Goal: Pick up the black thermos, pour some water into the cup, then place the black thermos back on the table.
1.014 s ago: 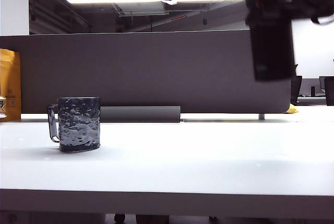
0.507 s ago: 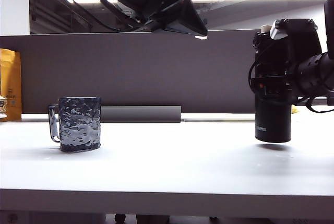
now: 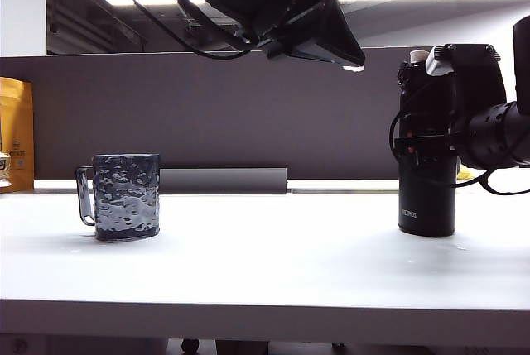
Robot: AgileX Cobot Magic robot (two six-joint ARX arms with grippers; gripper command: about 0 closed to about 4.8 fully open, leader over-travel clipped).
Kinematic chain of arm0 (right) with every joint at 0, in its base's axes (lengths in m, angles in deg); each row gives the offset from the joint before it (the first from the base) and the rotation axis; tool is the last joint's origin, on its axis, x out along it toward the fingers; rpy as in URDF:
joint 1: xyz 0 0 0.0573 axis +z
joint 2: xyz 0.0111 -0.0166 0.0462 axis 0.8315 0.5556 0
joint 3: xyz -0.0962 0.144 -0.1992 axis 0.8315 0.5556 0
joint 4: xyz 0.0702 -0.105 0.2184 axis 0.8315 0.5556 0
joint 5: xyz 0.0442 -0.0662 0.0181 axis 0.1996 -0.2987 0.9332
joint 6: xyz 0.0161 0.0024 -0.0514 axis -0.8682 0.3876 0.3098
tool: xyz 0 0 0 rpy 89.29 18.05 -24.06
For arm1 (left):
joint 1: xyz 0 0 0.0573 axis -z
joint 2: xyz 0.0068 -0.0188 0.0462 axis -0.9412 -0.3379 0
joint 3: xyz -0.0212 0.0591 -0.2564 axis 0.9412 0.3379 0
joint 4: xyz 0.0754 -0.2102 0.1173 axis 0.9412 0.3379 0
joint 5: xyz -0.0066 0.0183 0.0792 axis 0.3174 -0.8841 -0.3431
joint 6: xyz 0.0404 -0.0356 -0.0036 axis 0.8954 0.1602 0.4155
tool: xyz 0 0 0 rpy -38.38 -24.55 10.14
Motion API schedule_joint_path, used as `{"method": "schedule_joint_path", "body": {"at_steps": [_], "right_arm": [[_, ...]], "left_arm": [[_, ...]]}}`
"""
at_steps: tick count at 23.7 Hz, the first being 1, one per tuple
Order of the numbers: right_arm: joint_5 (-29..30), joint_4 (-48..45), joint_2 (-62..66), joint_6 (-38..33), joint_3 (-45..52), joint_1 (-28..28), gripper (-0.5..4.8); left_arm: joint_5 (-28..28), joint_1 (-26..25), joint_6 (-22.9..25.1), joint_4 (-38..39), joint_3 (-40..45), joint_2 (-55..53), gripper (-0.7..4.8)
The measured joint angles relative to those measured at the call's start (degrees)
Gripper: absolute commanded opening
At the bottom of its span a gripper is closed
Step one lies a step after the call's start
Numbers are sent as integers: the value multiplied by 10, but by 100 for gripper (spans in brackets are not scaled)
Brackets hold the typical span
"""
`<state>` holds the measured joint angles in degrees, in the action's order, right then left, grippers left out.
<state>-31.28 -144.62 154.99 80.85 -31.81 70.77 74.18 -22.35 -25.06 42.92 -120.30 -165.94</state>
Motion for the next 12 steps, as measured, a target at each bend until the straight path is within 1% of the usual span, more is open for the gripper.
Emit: {"method": "schedule_joint_path", "body": {"at_steps": [2, 3, 4, 5, 6, 10, 12], "right_arm": [[0, -16, 10, -2, 0, 0, 144], [0, -16, 12, -11, -1, 0, 161], [0, -13, 12, -14, -3, 0, 225], [0, -12, 12, -15, -3, 0, 412], [0, -12, 12, -14, -3, 0, 479], [-9, -1, 10, -17, 1, 0, 479], [-8, 7, -23, -16, 28, 1, 479]], "left_arm": [[0, 0, 0, 0, 0, 0, -5], [0, 0, 0, 0, 0, 0, -5], [0, 0, 0, 0, 0, 0, -5], [0, 0, 0, 0, 0, 0, -5], [-1, 0, 0, 0, 0, 0, -5], [-2, 0, 0, 1, 0, 1, -5], [-9, 0, 0, 27, 0, 13, -5]]}}
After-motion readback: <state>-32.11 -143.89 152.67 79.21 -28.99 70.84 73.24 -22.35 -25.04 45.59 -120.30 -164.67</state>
